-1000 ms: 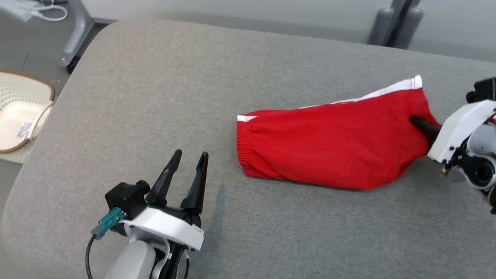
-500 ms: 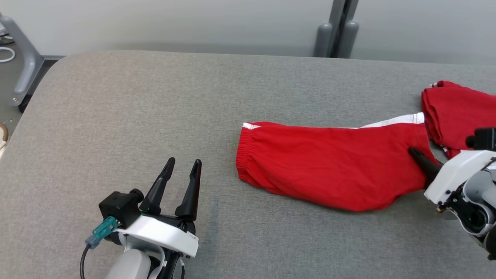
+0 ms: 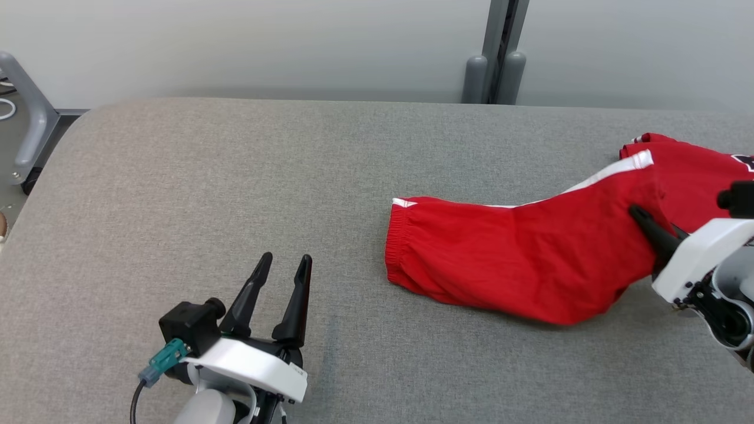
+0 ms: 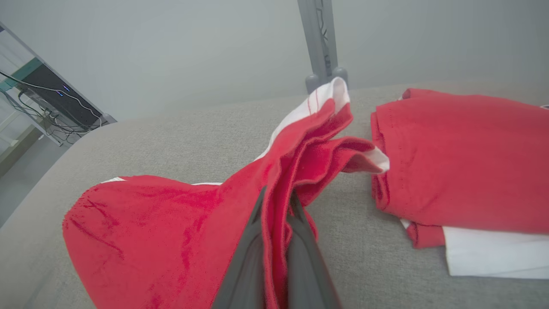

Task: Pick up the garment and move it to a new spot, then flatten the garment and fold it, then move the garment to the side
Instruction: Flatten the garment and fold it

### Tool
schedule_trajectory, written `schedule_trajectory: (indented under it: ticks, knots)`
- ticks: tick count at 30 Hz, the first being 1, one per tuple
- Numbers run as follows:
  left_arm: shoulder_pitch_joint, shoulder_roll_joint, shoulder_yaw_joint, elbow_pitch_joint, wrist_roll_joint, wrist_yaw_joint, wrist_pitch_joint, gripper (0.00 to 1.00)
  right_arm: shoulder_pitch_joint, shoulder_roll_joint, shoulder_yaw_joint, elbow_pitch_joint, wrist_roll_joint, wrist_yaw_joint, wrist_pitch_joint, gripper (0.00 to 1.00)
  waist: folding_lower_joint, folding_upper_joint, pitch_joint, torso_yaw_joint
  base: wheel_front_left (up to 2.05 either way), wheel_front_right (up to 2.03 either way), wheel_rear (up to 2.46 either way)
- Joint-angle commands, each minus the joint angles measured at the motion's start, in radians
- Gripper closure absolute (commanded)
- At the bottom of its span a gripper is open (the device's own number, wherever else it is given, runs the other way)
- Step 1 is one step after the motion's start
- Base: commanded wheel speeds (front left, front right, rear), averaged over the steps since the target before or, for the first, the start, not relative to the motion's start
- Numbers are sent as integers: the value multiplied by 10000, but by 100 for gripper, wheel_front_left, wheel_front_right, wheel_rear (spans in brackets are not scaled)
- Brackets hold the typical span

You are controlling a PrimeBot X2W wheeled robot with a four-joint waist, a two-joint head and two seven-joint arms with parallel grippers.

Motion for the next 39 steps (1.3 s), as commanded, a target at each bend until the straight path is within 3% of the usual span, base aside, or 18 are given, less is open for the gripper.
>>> schedule_trajectory:
  ticks: [1,7,16,34,35,36,37,38,39]
  knots:
    - [204,-9,9,23,-11,-37,-27,0,-158,30,33,-172,-113,8,-73,100,0,0,-54,45,0,0,0]
    - [202,-84,-5,144,-55,-80,-27,0,-585,387,21,-863,-140,8,120,100,0,0,-160,192,0,0,0]
    - [157,-147,-154,460,-84,-140,-27,0,-769,1498,81,-1326,299,8,611,100,0,0,-195,721,0,0,0]
    - [-239,-227,-222,687,-53,-210,-27,0,-773,3341,234,764,567,10,1295,98,0,0,360,1793,0,0,0]
    - [-267,-231,-213,695,-46,-212,-27,0,-795,3441,240,889,564,8,1272,68,0,0,369,1811,0,0,0]
    - [-285,-233,-197,704,-36,-215,-27,0,-801,3536,246,969,569,8,1249,51,0,0,368,1819,0,0,0]
    - [-285,-233,-197,704,-36,-215,-27,0,-801,3536,246,969,569,8,1249,51,0,0,368,1819,0,0,0]
    - [-291,-233,-182,715,-27,-218,-27,0,-797,3614,248,1039,557,10,1226,0,0,0,361,1820,0,0,0]
    - [-289,-233,-165,725,-21,-221,-27,0,-811,3691,249,1085,543,10,1195,0,0,0,350,1811,0,0,0]
